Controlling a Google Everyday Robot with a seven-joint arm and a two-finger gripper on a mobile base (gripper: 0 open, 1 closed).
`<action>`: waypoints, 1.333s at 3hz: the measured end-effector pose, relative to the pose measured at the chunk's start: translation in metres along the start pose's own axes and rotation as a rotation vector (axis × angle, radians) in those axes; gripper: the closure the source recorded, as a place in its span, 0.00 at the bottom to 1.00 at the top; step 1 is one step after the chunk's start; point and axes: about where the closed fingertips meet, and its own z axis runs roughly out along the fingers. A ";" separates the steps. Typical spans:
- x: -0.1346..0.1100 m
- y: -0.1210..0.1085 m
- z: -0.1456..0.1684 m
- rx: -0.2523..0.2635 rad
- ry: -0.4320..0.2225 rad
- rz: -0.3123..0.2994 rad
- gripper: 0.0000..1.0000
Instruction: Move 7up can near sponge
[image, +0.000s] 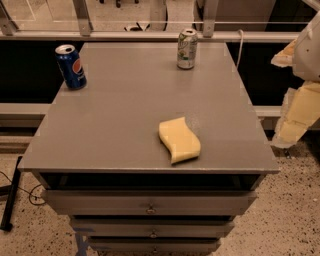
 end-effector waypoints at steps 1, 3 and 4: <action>0.000 0.000 0.000 0.000 0.000 0.000 0.00; -0.026 -0.046 0.019 0.046 -0.144 0.028 0.00; -0.049 -0.109 0.039 0.094 -0.261 0.105 0.00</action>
Offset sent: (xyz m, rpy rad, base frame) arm 0.0307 0.0163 -0.0062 0.0744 -0.0580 0.0354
